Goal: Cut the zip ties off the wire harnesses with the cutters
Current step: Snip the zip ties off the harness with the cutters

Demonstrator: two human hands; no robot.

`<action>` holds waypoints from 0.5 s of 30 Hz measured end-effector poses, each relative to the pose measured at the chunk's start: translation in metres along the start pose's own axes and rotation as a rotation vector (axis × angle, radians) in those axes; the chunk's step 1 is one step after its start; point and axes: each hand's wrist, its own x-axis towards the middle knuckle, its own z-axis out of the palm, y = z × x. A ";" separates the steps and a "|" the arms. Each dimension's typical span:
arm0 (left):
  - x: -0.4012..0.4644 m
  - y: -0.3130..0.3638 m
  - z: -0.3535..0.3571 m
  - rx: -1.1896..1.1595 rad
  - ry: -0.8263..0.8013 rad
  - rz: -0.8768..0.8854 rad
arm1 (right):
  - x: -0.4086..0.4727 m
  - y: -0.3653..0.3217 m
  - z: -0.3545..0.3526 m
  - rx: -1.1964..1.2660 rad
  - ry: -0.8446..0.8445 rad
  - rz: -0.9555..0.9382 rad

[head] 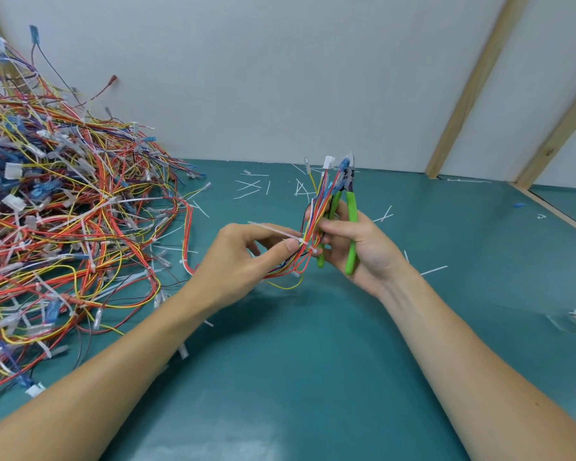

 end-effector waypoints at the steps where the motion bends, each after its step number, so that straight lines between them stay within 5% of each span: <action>1: 0.000 0.000 0.001 -0.005 -0.017 0.010 | 0.000 0.001 0.001 -0.024 0.002 0.003; 8: 0.003 -0.002 0.001 -0.049 0.027 -0.002 | 0.002 0.008 0.010 -0.089 0.188 0.003; 15: 0.006 -0.005 0.002 -0.075 -0.022 -0.081 | 0.002 0.007 0.009 -0.068 0.181 -0.037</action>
